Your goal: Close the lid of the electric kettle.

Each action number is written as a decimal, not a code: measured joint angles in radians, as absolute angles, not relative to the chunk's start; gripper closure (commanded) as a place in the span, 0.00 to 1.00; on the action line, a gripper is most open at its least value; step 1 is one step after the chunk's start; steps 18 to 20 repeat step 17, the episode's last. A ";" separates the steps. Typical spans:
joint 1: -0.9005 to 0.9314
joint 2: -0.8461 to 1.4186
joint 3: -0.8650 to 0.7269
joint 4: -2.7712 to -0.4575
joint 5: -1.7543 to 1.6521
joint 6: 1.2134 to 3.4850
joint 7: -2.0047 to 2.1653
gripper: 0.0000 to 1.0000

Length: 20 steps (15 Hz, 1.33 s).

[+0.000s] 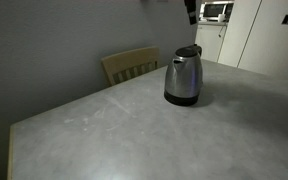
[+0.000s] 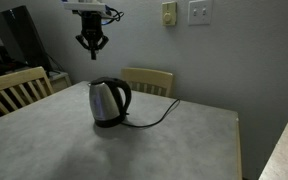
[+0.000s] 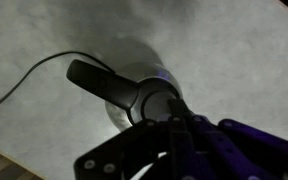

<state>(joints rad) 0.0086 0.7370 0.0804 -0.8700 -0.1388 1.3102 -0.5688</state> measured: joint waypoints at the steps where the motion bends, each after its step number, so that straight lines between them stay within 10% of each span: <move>1: 0.009 0.731 0.080 -0.870 -0.145 1.310 -0.578 1.00; 6: 0.009 0.708 0.080 -0.871 -0.162 1.310 -0.616 0.53; 7: 0.009 0.708 0.080 -0.871 -0.167 1.310 -0.625 0.70; 10: 0.009 0.711 0.080 -0.870 -0.167 1.310 -0.624 0.53; 20: 0.009 0.712 0.080 -0.870 -0.167 1.310 -0.624 0.53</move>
